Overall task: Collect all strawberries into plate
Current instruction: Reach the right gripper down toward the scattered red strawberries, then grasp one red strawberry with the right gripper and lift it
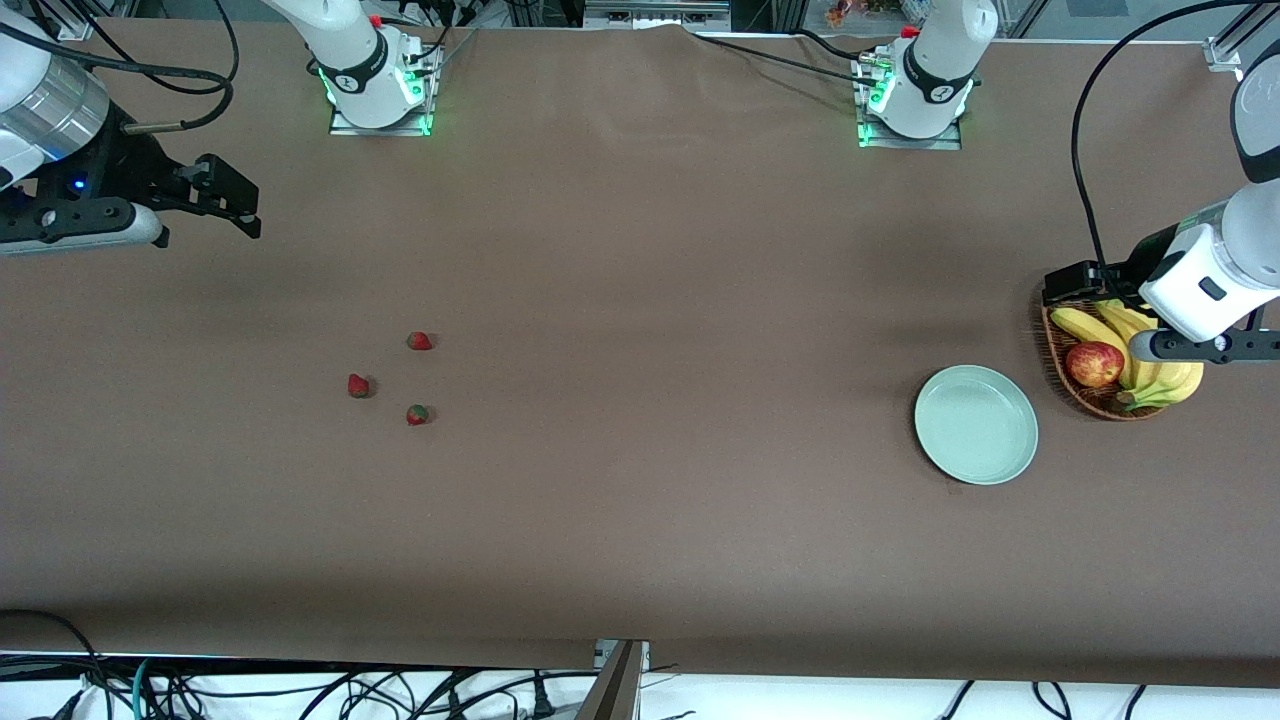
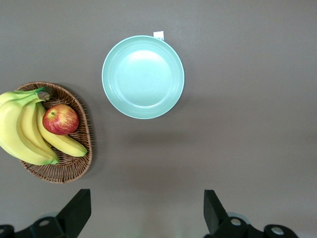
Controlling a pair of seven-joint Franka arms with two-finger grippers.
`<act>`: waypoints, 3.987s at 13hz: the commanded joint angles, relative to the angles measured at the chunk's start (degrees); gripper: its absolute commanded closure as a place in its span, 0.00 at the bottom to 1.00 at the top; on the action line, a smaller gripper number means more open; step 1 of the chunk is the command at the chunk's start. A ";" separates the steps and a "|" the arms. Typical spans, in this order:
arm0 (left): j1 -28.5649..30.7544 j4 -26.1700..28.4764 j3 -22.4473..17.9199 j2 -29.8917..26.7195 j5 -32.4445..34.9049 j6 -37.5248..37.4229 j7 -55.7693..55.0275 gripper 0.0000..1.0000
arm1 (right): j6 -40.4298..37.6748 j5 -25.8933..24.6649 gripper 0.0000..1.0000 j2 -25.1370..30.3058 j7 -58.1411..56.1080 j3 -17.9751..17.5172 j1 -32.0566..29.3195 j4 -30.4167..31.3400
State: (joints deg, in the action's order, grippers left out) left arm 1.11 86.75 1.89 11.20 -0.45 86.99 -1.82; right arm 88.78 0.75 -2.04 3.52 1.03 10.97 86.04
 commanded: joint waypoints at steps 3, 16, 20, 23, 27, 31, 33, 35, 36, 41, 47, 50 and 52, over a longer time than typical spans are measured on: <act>-0.05 -1.93 -0.04 0.84 -1.31 -1.21 0.15 0.00 | -0.54 1.27 0.00 0.63 0.79 -0.15 0.02 -0.70; 0.12 -1.93 -0.04 0.93 -1.48 -1.12 0.15 0.00 | -1.32 1.10 0.00 -0.16 -0.09 0.03 -0.07 -0.01; 0.04 -1.93 -0.13 0.93 -1.83 -1.12 0.07 0.00 | -5.01 0.48 0.00 -2.88 -1.24 -0.32 1.16 1.23; 0.21 -1.93 -0.13 0.93 -1.83 -1.12 0.15 0.00 | -1.53 2.15 0.00 -7.00 -1.15 -0.41 2.65 6.65; 0.39 -1.93 -0.13 0.93 -1.83 -1.21 0.24 0.00 | 19.81 2.24 0.00 -10.25 -0.09 -0.50 3.80 23.70; 0.56 -1.93 -0.13 1.28 -1.83 -1.12 0.24 0.00 | 33.89 2.42 0.00 -19.74 0.08 -0.41 3.89 28.39; 0.65 -1.93 -0.13 1.28 -1.83 -1.12 0.24 0.00 | 36.81 2.68 0.00 -23.00 0.08 -0.50 3.80 28.65; 0.65 -1.93 -0.13 1.37 -1.83 -1.12 0.24 0.00 | 37.87 2.77 0.02 -23.71 0.08 -0.50 3.80 29.18; 0.65 -1.93 -0.13 1.37 -1.92 -1.12 0.24 0.00 | 39.00 3.12 0.03 -24.59 0.08 -0.50 3.80 29.18; 0.56 -1.93 -0.13 1.46 -2.27 -1.12 0.24 0.00 | 42.00 3.74 0.23 -27.58 0.08 -0.94 4.06 29.01; 0.56 -1.93 -0.13 1.46 -2.27 -1.12 0.24 0.00 | 39.38 4.17 0.87 -27.32 -0.01 -2.07 4.06 26.73; 0.48 -1.93 -0.13 1.46 -2.27 -1.12 0.15 0.00 | 36.73 7.42 0.87 -28.10 6.04 -3.31 5.98 20.41; 0.48 -1.93 -0.13 1.46 -2.27 -1.12 0.15 0.00 | 36.38 9.87 0.87 -31.43 12.88 -3.40 9.93 13.57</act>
State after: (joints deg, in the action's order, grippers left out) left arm 1.41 86.57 1.77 11.85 -1.27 86.98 -1.82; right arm 126.88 8.43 -30.45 10.99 -2.35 17.75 105.85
